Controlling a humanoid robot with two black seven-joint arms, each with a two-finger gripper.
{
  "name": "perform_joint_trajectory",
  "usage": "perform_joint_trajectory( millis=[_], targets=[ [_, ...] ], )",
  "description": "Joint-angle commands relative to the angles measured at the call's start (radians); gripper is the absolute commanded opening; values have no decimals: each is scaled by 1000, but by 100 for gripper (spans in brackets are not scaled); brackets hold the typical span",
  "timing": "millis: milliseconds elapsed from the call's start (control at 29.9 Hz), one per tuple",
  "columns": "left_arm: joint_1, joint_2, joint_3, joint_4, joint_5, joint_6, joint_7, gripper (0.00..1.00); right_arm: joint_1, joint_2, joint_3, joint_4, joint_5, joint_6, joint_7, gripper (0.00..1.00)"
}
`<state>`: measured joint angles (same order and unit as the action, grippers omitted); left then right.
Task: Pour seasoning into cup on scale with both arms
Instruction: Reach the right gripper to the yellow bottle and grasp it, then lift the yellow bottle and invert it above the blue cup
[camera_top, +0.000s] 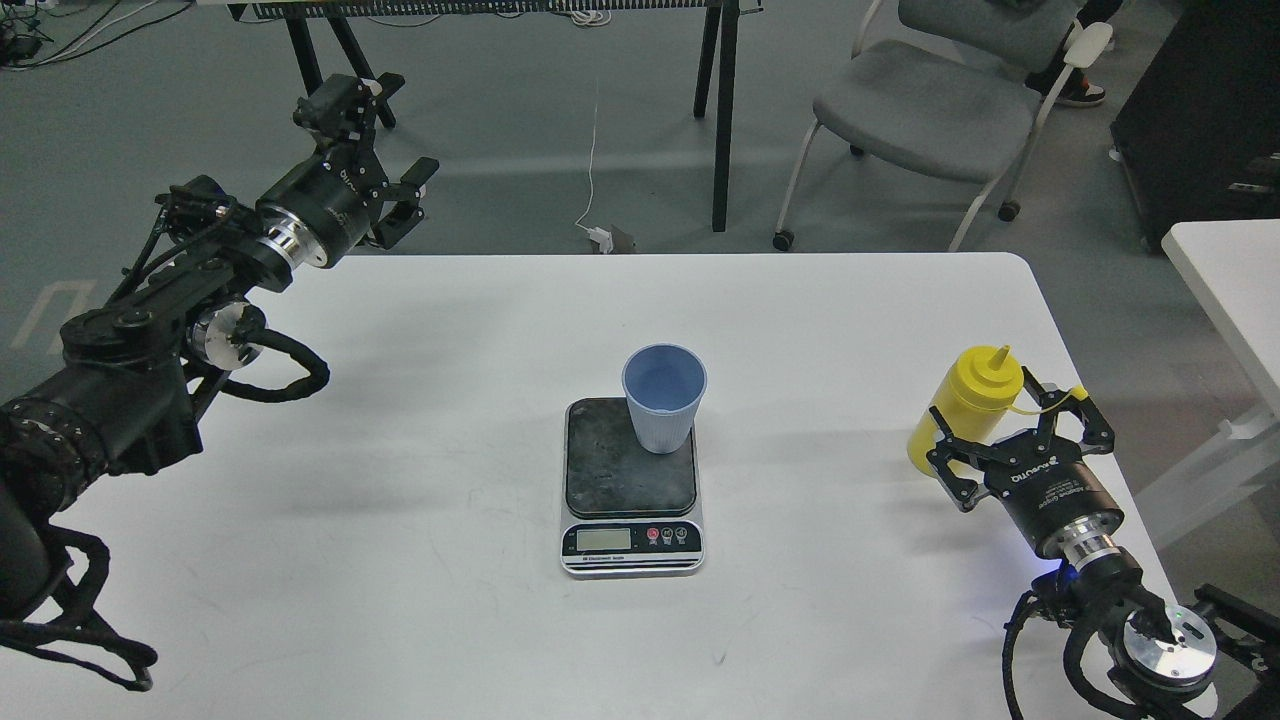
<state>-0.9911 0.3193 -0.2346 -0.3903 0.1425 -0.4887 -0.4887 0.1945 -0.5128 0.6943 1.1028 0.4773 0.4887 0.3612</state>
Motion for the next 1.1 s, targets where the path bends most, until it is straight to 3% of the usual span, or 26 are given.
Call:
perform_joint_trajectory(
  millis=[0,67,335,535,636,769,870,1070],
  targets=[
    [0,0,0,-1,2,0,0,95,2,28,39,-46,-78,0,48,56],
    [0,0,0,-1,2,0,0,95,0,40,63,-63,-133,0,74,48],
    [-3,-2,0,-1,2,0,0,95,2,36,74,-61,-200,0,85,44],
    [-4,1,-2,-1,2,0,0,95,109,-35,90,-32,-438,0,81,42],
    [-6,4,-2,-1,2,0,0,95,193,-58,79,-11,-603,0,65,42],
    [-8,4,-5,-1,2,0,0,95,336,-82,22,43,-894,0,-31,42],
    [-6,3,-6,-1,2,0,0,95,471,-82,-96,58,-1028,-86,-65,42],
    [-3,1,-9,-1,2,0,0,95,791,-67,-479,57,-1146,-319,-67,42]
  ],
)
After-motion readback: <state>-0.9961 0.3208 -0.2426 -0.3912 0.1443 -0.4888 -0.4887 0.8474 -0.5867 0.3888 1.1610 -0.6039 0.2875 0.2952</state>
